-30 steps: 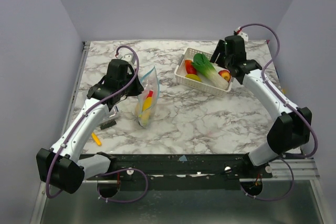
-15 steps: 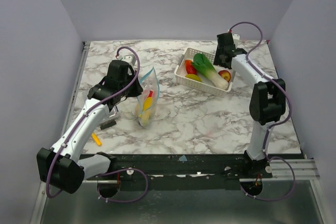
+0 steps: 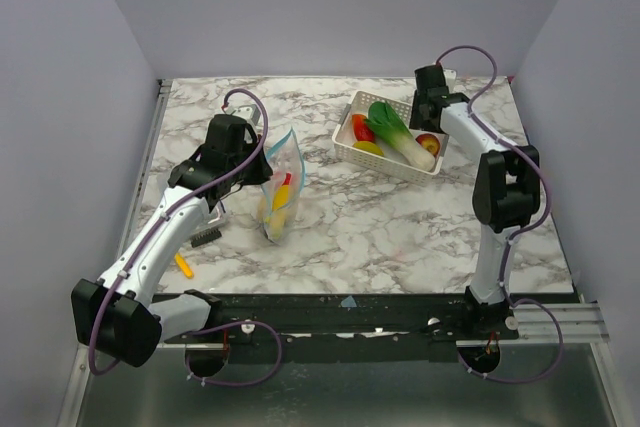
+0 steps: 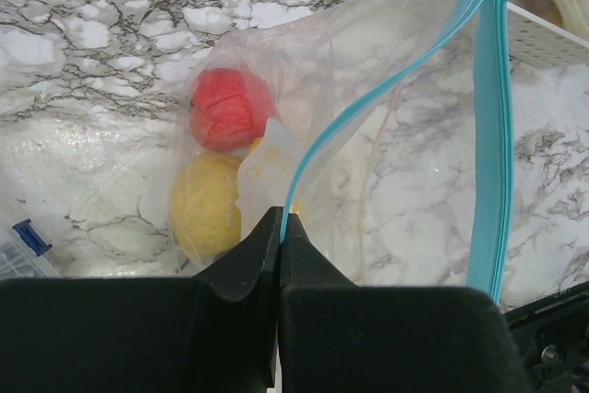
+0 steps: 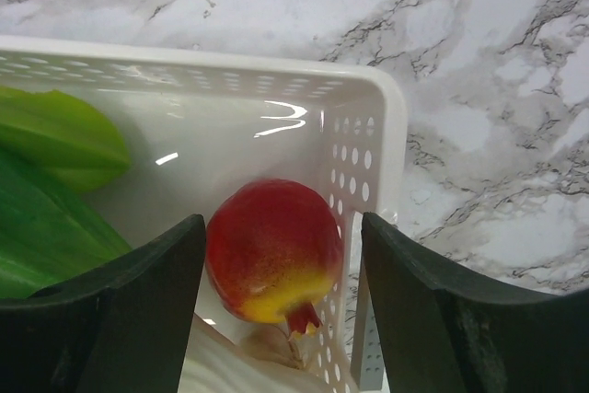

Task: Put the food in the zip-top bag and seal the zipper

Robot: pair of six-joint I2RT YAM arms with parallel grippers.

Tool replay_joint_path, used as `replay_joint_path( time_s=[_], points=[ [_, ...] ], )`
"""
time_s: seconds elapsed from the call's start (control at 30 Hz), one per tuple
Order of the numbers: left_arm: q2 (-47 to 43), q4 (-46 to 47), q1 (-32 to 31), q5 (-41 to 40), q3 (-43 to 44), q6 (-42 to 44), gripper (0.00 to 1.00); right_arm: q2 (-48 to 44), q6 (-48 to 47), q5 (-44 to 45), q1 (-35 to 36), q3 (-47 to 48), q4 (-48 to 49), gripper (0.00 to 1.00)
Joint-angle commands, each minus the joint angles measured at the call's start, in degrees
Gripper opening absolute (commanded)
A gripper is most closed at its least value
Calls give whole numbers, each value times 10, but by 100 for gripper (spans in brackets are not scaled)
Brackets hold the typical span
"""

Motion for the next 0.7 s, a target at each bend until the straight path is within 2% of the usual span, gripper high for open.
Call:
replay_joint_path(
  time_s=[0.0,0.17,0.47,0.53,0.67],
  points=[
    [5,6,1,7,-5,5,0,20,-10,-23,-5,-13,-12,72],
    [7,6,2,8,-5,5,0,27,-12,-46,-5,-25,-7,74],
    [12,6,2,12,-4,4,0,45,-16,-32,-4,-40,-6,74],
    [12,6,2,12,-3,4,0,44,-15,-28,-4,-40,-7,72],
    [12,5,2,12,-3,3,0,40,-19,-37,-5,-37,-3,60]
  ],
)
